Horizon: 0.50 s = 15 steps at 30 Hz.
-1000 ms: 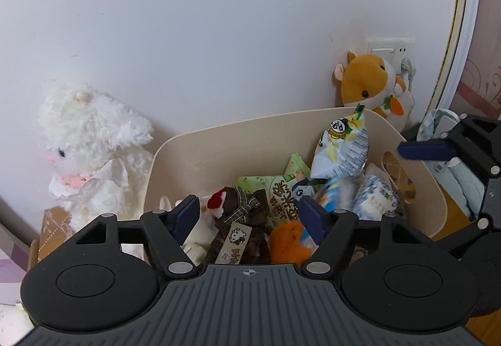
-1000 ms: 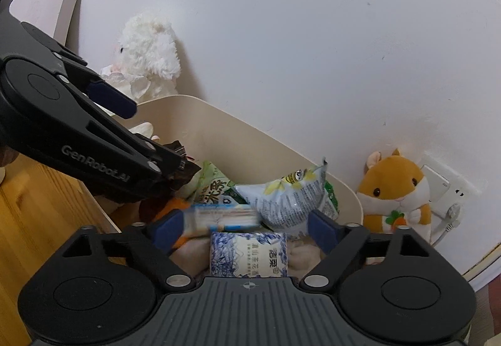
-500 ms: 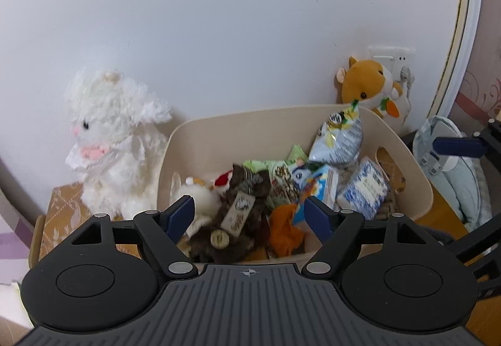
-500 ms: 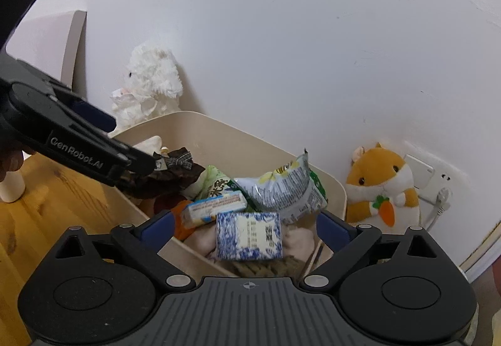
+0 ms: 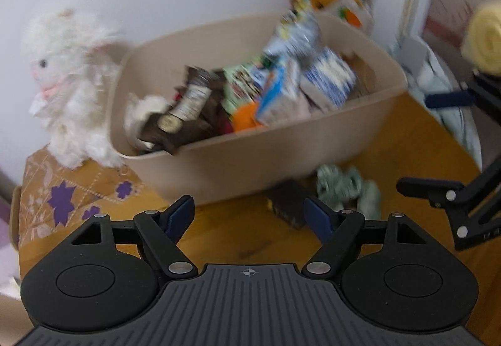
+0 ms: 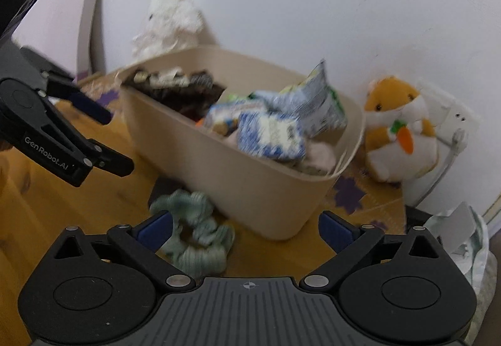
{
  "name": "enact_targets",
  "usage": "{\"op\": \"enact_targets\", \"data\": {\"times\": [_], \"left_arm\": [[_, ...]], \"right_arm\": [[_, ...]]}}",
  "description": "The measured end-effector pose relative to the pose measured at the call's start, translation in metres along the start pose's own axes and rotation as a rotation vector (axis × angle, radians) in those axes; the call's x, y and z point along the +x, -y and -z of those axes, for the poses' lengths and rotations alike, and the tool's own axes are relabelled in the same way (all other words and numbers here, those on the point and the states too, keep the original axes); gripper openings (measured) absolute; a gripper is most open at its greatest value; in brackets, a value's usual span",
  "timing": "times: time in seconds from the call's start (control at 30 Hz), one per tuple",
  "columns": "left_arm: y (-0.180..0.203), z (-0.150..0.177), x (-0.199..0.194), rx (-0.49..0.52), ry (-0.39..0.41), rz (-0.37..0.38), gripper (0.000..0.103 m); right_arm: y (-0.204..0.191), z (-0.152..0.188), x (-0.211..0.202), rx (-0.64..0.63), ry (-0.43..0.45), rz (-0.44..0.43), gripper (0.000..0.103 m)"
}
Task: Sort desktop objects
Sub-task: 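Open both tools to drop the sock and tissue box into the basket, then grasp the black square box with the left tool while the right tool grasps the green scrunchie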
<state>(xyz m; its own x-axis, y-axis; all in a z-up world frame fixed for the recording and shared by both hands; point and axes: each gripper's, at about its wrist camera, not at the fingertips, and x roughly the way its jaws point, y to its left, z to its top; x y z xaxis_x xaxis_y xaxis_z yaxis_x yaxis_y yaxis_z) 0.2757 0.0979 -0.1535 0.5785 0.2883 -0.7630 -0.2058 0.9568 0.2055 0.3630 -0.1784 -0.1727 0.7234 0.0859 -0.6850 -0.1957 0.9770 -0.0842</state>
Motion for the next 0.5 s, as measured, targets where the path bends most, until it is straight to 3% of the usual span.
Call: {"op": "enact_targets", "data": {"times": [0.17, 0.5], "left_arm": [[0.012, 0.011, 0.017, 0.117, -0.023, -0.002, 0.078], [0.029, 0.014, 0.050, 0.290, -0.013, 0.012, 0.078]], "right_arm": [[-0.006, 0.015, 0.016, -0.016, -0.058, -0.055, 0.101], [-0.018, 0.029, 0.046, -0.031, -0.133, -0.071, 0.098]]}}
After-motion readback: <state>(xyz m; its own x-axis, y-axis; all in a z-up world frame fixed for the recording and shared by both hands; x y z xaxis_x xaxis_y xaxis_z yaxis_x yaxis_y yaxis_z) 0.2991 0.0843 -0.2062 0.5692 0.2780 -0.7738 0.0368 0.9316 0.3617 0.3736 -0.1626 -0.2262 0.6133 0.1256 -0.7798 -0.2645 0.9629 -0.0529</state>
